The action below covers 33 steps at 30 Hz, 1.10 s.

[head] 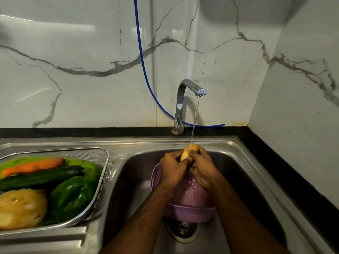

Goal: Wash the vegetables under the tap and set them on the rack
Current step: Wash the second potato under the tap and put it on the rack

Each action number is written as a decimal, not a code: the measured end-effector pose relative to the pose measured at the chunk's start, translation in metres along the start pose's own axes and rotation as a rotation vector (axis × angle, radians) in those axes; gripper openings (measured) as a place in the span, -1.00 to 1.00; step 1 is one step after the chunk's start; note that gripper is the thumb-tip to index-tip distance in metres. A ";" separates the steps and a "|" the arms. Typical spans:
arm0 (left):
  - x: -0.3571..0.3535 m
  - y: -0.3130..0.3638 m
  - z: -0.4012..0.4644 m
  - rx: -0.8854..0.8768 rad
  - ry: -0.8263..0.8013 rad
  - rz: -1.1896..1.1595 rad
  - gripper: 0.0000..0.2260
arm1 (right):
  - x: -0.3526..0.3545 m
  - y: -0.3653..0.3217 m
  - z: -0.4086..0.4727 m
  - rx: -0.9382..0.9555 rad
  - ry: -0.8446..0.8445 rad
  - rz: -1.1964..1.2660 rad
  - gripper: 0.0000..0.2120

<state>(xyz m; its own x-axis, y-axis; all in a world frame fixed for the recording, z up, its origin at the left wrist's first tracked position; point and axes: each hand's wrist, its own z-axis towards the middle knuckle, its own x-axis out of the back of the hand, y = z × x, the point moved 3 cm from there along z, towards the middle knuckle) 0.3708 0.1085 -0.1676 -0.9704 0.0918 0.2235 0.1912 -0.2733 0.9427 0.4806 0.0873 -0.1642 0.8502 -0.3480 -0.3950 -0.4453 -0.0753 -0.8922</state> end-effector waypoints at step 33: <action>-0.003 -0.012 0.003 0.159 -0.018 -0.271 -0.63 | 0.007 0.001 0.011 0.106 0.167 -0.259 -0.84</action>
<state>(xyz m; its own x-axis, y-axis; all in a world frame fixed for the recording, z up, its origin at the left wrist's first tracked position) 0.3722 0.1146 -0.1788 -0.9868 0.1577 -0.0380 -0.0517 -0.0835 0.9952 0.4891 0.0948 -0.1700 0.8696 -0.4793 -0.1185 -0.1811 -0.0864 -0.9797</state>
